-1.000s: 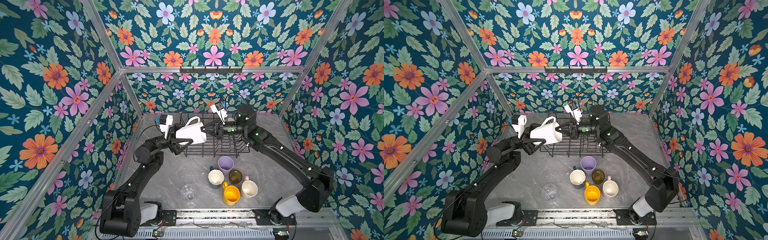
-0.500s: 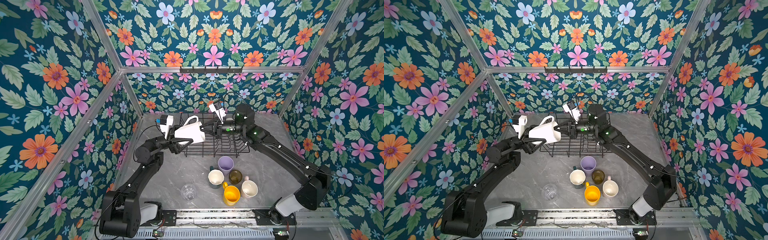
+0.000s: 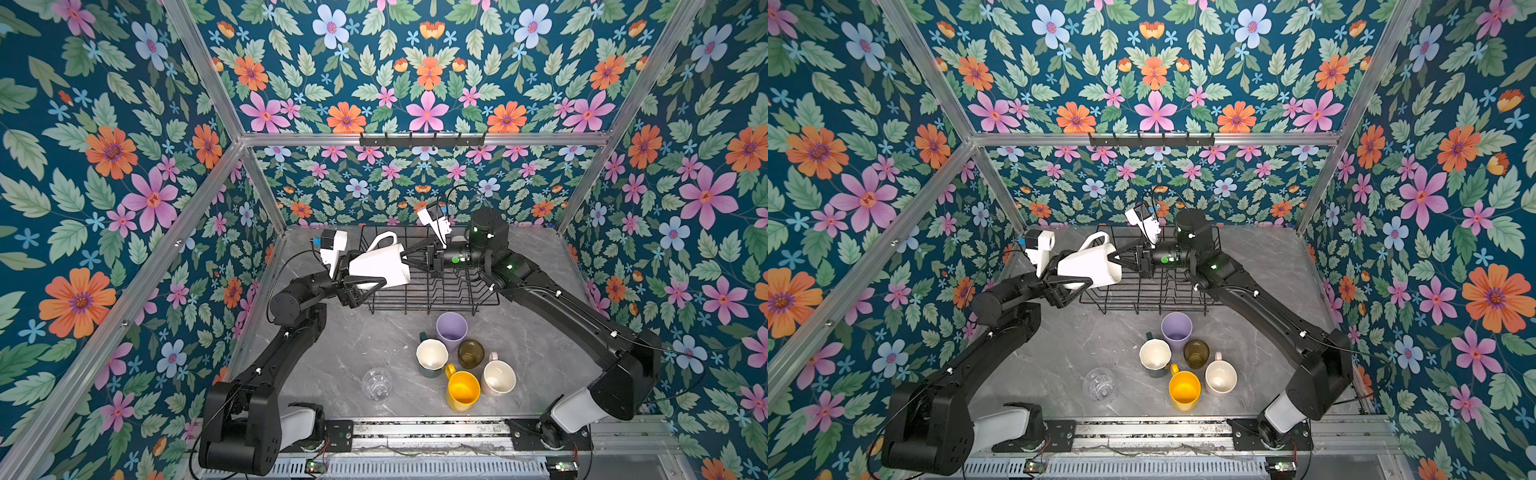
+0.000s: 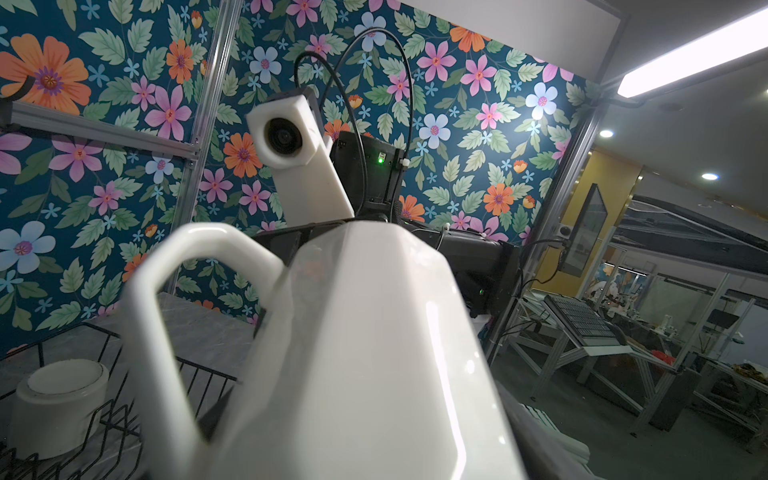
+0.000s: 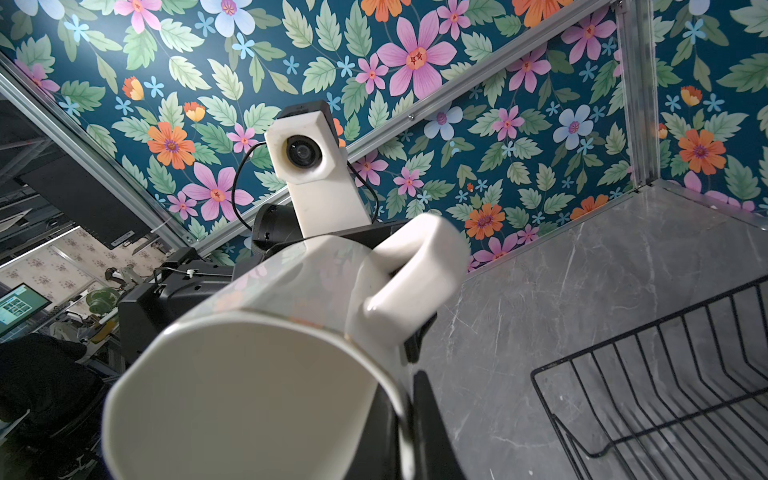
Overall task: Load cups into a dish rack
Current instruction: Place the cup upside down at the dish rack.
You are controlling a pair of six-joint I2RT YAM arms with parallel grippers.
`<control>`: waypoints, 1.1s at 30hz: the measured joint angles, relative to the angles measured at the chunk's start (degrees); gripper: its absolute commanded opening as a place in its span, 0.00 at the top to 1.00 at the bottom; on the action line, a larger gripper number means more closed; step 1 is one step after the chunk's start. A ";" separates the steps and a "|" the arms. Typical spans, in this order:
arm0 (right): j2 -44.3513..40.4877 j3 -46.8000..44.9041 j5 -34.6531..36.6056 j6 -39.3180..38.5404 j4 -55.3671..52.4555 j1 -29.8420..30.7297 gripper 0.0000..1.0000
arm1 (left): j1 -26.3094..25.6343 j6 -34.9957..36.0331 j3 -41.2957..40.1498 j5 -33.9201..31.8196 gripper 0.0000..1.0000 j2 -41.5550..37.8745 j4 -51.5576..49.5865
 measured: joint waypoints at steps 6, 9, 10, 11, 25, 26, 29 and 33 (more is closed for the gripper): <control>-0.61 -0.63 0.70 0.04 0.02 0.07 0.92 | 0.00 -0.15 0.24 0.33 1.00 -0.02 -0.09; -1.01 -0.96 1.36 0.37 -0.02 0.11 0.80 | 0.00 0.09 0.24 0.39 1.00 -0.22 -0.57; -1.25 -1.11 2.08 0.68 -0.39 0.15 0.76 | 0.00 0.48 0.24 0.50 1.00 -0.37 -0.81; -1.46 -1.40 2.71 0.68 -0.50 0.17 0.72 | 0.00 1.05 0.35 0.61 1.00 -0.61 -1.16; -12.87 -11.30 14.49 1.70 -4.42 -2.62 0.18 | 0.00 31.80 8.52 -6.95 1.00 -9.05 -43.54; -14.69 -12.57 16.90 1.60 -5.31 -2.99 0.15 | -0.26 35.26 10.32 -8.85 1.00 -8.96 -49.16; -19.65 -16.24 23.80 1.46 -8.24 -4.72 0.08 | -1.22 43.39 15.30 -14.34 1.00 -7.52 -63.25; -25.73 -20.65 32.74 1.51 -12.61 -7.89 0.02 | -5.07 53.11 23.50 -24.37 1.00 -3.52 -80.98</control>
